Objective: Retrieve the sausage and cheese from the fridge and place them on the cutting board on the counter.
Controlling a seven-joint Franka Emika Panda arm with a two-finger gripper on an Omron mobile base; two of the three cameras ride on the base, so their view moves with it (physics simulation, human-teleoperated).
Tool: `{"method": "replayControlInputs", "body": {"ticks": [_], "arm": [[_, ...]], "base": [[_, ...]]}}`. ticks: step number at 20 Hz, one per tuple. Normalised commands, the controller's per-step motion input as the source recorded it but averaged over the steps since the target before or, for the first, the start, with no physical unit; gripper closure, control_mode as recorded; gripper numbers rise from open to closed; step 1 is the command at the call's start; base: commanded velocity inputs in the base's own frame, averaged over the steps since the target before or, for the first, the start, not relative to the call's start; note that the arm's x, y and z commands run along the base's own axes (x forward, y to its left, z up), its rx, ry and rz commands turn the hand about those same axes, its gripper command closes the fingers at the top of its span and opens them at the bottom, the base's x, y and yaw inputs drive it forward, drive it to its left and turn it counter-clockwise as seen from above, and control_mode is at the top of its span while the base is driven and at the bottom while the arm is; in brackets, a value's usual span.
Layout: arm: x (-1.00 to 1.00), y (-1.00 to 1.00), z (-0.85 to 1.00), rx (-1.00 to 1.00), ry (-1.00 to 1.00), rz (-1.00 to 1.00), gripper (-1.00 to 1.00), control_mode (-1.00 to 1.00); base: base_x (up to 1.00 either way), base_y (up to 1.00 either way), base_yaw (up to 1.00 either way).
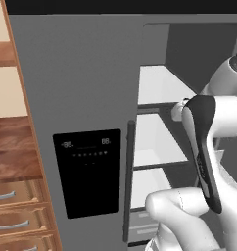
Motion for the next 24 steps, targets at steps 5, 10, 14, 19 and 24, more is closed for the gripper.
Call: {"method": "replayControlInputs", "body": {"ticks": [5, 10, 14, 19, 24], "arm": [[0.0, 0.0, 0.0, 0.0, 0.0, 0.0, 1.0, 1.0], [0.0, 0.0, 0.0, 0.0, 0.0, 0.0, 1.0, 1.0], [0.0, 0.0, 0.0, 0.0, 0.0, 0.0, 1.0, 1.0], [0.0, 0.0, 0.0, 0.0, 0.0, 0.0, 1.0, 1.0], [0.0, 0.0, 0.0, 0.0, 0.0, 0.0, 1.0, 1.0]], "base": [[-0.65, 0.14, 0.04], [-0.67, 0.45, 0.1], [-0.66, 0.8, 0.19], [-0.47, 0.99, 0.39], [-0.25, 0.82, 0.73]]}}
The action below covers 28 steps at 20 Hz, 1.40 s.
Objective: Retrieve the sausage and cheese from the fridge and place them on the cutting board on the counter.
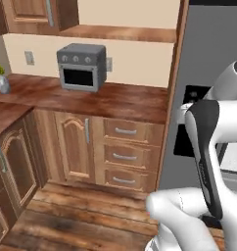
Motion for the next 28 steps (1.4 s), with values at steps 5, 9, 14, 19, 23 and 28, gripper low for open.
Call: {"method": "replayControlInputs", "body": {"ticks": [5, 9, 14, 19, 23, 28], "arm": [[0.0, 0.0, 0.0, 0.0, 0.0, 0.0, 1.0, 1.0], [0.0, 0.0, 0.0, 0.0, 0.0, 0.0, 1.0, 1.0], [0.0, 0.0, 0.0, 0.0, 0.0, 0.0, 1.0, 1.0], [0.0, 0.0, 0.0, 0.0, 0.0, 0.0, 1.0, 1.0], [0.0, 0.0, 0.0, 0.0, 0.0, 0.0, 1.0, 1.0], [0.0, 0.0, 0.0, 0.0, 0.0, 0.0, 1.0, 1.0]], "base": [[-0.32, 0.63, 0.86], [-0.23, 0.74, 0.8], [0.02, 0.97, 0.54], [0.19, 1.0, 0.37], [0.08, 1.0, 0.3], [0.01, 1.0, 0.38]]}}
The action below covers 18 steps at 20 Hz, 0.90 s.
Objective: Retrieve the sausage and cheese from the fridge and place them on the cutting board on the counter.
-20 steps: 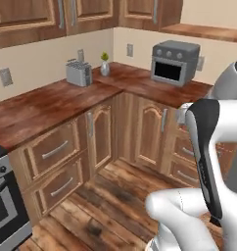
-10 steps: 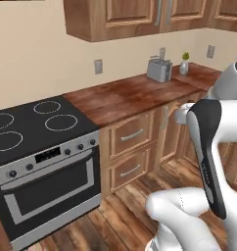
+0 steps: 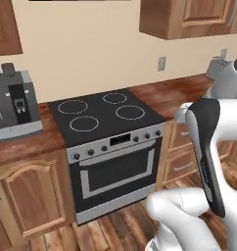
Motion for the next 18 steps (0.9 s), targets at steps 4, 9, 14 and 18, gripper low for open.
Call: {"method": "replayControlInputs", "body": {"ticks": [4, 9, 14, 18], "arm": [[0.0, 0.0, 0.0, 0.0, 0.0, 0.0, 1.0, 1.0], [0.0, 0.0, 0.0, 0.0, 0.0, 0.0, 1.0, 1.0], [0.0, 0.0, 0.0, 0.0, 0.0, 0.0, 1.0, 1.0], [0.0, 0.0, 0.0, 0.0, 0.0, 0.0, 1.0, 1.0]], "base": [[0.0, 0.93, 0.5], [0.23, 0.99, 0.33], [0.54, 0.94, 0.06], [0.59, 0.98, 0.0]]}}
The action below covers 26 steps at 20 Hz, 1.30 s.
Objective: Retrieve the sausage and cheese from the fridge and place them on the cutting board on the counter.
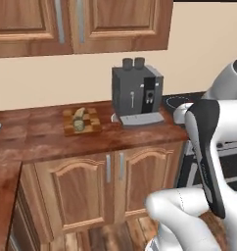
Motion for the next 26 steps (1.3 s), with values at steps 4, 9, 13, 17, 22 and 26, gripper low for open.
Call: {"method": "replayControlInputs", "body": {"ticks": [4, 9, 13, 17, 22, 26], "arm": [[0.0, 0.0, 0.0, 0.0, 0.0, 0.0, 1.0, 1.0], [0.0, 0.0, 0.0, 0.0, 0.0, 0.0, 1.0, 1.0], [0.0, 0.0, 0.0, 0.0, 0.0, 0.0, 1.0, 1.0], [0.0, 0.0, 0.0, 0.0, 0.0, 0.0, 1.0, 1.0], [0.0, 0.0, 0.0, 0.0, 0.0, 0.0, 1.0, 1.0], [0.0, 0.0, 0.0, 0.0, 0.0, 0.0, 1.0, 1.0]], "base": [[0.64, 0.82, 0.0], [0.62, 0.67, 0.01], [0.68, 0.43, 0.04], [0.62, 0.48, 0.04], [0.54, 0.5, 0.04], [0.7, 0.26, 0.04]]}}
